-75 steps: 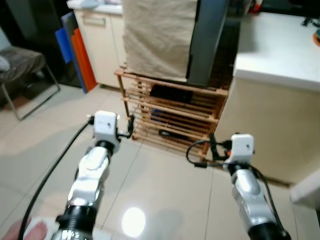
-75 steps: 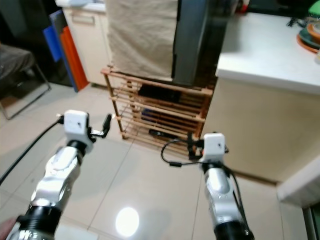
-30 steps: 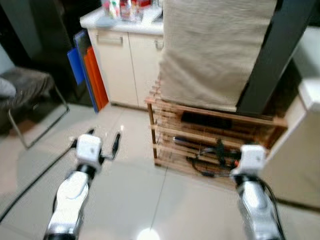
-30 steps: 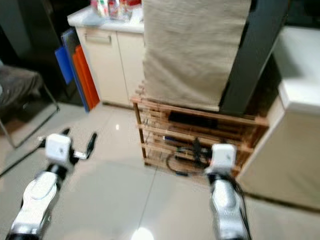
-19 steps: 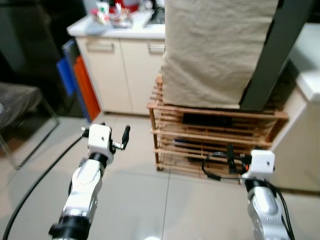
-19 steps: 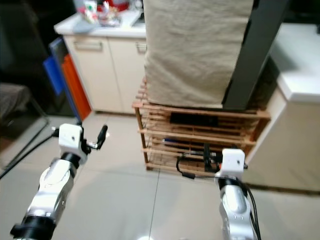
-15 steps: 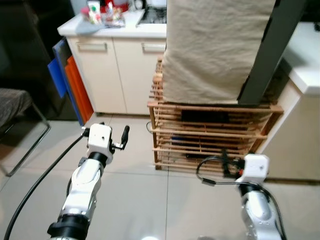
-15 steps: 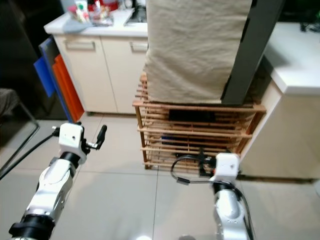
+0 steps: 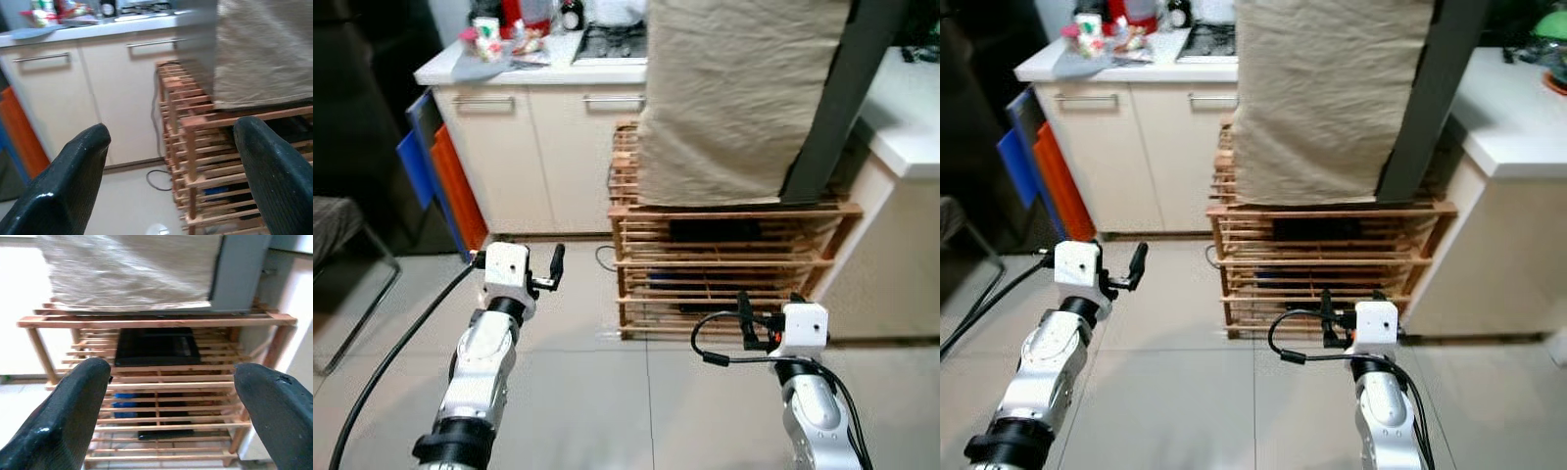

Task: Restocking fridge

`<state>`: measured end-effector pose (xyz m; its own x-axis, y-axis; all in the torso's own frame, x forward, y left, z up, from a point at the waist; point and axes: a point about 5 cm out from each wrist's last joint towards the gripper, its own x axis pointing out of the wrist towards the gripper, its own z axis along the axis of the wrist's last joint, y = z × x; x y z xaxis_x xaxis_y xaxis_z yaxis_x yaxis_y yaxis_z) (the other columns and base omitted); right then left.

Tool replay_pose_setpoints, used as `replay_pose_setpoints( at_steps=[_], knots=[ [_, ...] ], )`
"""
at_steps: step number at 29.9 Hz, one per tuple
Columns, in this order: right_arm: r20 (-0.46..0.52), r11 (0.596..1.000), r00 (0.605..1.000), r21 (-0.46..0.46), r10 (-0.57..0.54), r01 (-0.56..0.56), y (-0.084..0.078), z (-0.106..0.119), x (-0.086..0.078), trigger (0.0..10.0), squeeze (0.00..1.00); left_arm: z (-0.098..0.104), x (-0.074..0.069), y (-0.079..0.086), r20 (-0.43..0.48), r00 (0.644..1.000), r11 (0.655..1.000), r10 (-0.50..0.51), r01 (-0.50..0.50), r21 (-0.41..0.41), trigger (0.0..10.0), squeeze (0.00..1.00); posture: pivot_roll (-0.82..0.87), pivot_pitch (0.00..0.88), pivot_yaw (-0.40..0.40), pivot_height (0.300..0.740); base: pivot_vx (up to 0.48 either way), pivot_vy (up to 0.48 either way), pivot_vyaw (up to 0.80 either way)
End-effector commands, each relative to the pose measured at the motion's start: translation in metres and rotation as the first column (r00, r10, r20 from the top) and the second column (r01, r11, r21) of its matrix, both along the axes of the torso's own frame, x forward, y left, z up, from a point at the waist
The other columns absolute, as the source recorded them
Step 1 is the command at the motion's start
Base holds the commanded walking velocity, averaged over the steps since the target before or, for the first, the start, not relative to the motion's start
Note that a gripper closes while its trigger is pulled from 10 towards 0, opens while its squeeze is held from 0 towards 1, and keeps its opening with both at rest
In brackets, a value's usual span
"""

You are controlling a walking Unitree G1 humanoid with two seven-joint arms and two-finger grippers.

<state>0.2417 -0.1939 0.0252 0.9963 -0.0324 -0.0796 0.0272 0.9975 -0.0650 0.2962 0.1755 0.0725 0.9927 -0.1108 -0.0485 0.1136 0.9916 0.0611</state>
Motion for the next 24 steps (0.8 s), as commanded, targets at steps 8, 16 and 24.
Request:
replay_pose_setpoints(
  at_steps=[8,16,24],
  knots=[
    [-0.001,1.0,1.0,-0.005,0.001,-0.001,-0.002,0.001,0.003,10.0,0.0,0.005,0.004,-0.006,0.01,1.0,1.0,-0.009,0.009,-0.005,10.0,0.0,-0.13,0.0,0.079,0.74,0.458,0.0,0.0],
    [-0.026,1.0,1.0,-0.006,0.0,0.0,-0.004,0.0,0.013,10.0,0.0,0.002,0.004,0.001,-0.005,1.0,1.0,0.009,-0.009,-0.002,10.0,0.0,-0.11,0.0,0.067,0.74,0.057,0.42,-0.55],
    [-0.026,1.0,1.0,-0.01,0.003,-0.003,-0.005,0.001,0.017,10.0,0.0,0.001,0.005,0.001,-0.008,1.0,1.0,0.016,-0.016,-0.002,10.0,0.0,-0.11,0.0,0.062,0.74,0.0,0.48,-0.78]
  ],
)
